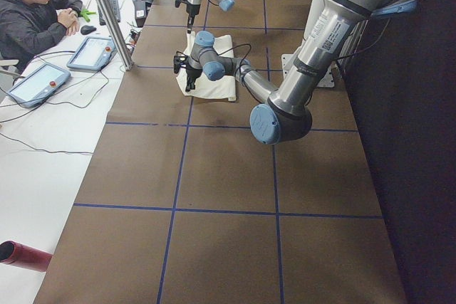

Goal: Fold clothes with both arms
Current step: 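Release the hem and move the right gripper to the folded bundle's corner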

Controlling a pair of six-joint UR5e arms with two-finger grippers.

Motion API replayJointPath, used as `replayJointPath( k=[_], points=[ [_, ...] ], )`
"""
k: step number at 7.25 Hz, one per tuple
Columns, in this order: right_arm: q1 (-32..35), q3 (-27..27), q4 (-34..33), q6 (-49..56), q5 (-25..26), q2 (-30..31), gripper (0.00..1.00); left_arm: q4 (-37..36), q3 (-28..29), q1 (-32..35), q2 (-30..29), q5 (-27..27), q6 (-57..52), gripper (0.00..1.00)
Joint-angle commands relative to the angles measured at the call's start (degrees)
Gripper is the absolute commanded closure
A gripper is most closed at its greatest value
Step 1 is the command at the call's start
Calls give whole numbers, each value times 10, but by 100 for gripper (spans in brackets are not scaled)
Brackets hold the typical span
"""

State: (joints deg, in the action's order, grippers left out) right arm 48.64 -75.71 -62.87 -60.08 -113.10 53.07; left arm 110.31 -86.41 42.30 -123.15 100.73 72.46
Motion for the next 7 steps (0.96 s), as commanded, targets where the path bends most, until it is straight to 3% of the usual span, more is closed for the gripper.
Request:
replayJointPath(
  k=[1,3,5,7],
  points=[
    [0,-1,0,0,-2,1,0,-3,-4,2,2,-13,7,0],
    [0,-24,-2,2,-19,6,0,-1,-37,14,20,-14,-7,0],
    [-41,-143,-22,-3,-37,85,0,-5,-86,16,61,-13,-22,0],
    [-83,-225,-35,-11,-28,171,0,-8,-102,16,70,-13,-22,0]
  ],
)
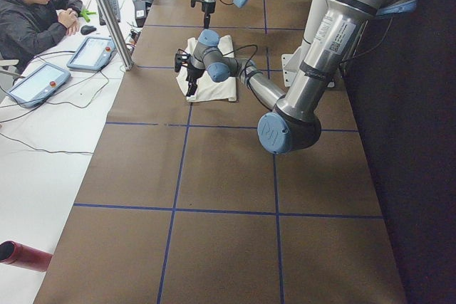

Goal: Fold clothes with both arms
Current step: 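Release the hem and move the right gripper to the folded bundle's corner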

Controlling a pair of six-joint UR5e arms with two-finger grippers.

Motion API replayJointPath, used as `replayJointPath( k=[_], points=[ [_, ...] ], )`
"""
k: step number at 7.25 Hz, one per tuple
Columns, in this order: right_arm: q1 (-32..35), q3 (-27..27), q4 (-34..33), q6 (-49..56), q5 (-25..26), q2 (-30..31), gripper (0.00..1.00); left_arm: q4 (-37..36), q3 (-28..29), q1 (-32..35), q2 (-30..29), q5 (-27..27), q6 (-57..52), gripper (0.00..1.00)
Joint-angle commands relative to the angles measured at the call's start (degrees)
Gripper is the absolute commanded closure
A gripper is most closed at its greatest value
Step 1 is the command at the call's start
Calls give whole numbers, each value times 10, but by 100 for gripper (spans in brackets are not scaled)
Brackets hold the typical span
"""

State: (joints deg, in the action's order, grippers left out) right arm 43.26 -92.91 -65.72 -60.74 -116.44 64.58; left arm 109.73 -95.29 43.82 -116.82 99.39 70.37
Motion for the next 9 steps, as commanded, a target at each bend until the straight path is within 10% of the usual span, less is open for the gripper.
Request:
replayJointPath(
  k=[1,3,5,6,9],
  points=[
    [-43,-55,-6,-5,8,74,0,-4,-23,-1,14,1,-1,0],
    [-69,-52,-6,-10,9,74,3,-6,-29,-1,15,8,-1,0],
    [-70,-53,-4,-10,7,74,85,-5,-31,-1,18,8,1,0],
    [-70,-54,-4,-9,2,74,100,-5,-31,-1,19,9,2,0],
    [-76,-62,-5,-8,-2,88,100,-5,-41,-1,19,9,5,0]
  ],
)
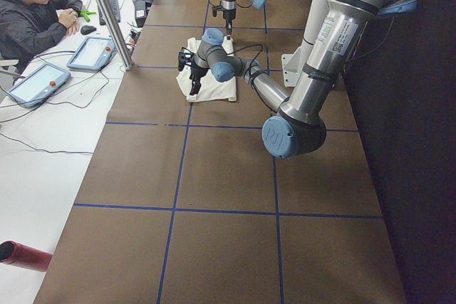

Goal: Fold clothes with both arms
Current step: 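Release the hem and move the right gripper to the folded bundle's corner, then drag the folded bundle toward the robot with the right gripper while the left gripper approaches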

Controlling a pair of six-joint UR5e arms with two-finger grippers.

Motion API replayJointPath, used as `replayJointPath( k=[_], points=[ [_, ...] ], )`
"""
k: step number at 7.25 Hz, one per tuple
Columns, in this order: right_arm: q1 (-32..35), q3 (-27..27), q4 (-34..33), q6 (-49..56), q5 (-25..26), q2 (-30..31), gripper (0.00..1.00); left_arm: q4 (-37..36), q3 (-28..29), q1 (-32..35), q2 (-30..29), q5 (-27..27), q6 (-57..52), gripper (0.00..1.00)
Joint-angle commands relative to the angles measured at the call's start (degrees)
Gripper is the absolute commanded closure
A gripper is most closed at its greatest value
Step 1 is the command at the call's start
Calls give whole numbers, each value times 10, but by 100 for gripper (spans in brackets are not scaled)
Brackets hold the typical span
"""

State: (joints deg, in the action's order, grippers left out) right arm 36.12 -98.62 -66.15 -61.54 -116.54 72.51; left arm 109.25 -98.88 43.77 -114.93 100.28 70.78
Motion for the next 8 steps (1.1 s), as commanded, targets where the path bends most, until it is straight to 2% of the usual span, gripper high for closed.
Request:
replayJointPath(
  k=[1,4,5,6,7,8],
  points=[
    [-25,-31,0,-1,0,38,100,0,-10,0,2,-1,2,0],
    [-119,-191,2,-3,0,191,100,-1,-23,-2,3,-1,3,0],
    [-168,-226,3,-30,0,219,100,-1,-24,-6,3,0,3,0],
    [-224,-242,4,-61,8,227,100,-1,-23,-8,1,34,0,0],
    [-249,-249,4,-67,10,229,10,3,-25,-8,3,90,-3,0],
    [-245,-270,3,-67,10,231,0,3,-28,-10,0,92,1,0]
  ],
)
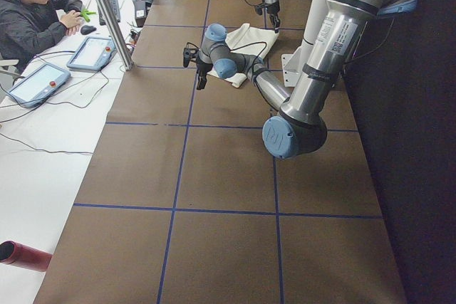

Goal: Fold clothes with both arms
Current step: 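Drag the folded bundle toward the robot with the right gripper while the left gripper approaches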

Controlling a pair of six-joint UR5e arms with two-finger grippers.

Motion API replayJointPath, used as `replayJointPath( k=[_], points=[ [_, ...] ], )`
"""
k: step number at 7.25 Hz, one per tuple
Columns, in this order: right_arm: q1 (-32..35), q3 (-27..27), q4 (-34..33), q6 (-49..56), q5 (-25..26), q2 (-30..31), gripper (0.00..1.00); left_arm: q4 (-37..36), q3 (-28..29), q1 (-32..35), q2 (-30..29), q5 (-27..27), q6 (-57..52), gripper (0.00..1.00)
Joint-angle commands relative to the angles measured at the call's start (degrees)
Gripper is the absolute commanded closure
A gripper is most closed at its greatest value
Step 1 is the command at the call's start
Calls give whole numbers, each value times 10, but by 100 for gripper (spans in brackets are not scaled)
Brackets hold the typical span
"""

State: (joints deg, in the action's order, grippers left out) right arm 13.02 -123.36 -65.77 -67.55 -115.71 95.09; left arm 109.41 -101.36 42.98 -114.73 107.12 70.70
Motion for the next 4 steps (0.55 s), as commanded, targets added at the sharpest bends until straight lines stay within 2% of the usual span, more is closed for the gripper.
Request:
replayJointPath(
  k=[1,2,3,4],
  points=[
    [48,-31,0,-7,2,0,0,0,-18,-37,0,22,12,0],
    [96,-29,1,-6,7,-18,0,2,-18,-77,0,8,79,0],
    [137,-26,1,-4,9,-48,0,-2,-17,-138,-4,-42,129,0],
    [146,-22,0,2,28,-72,0,-3,-12,-187,-5,-72,176,0]
  ],
)
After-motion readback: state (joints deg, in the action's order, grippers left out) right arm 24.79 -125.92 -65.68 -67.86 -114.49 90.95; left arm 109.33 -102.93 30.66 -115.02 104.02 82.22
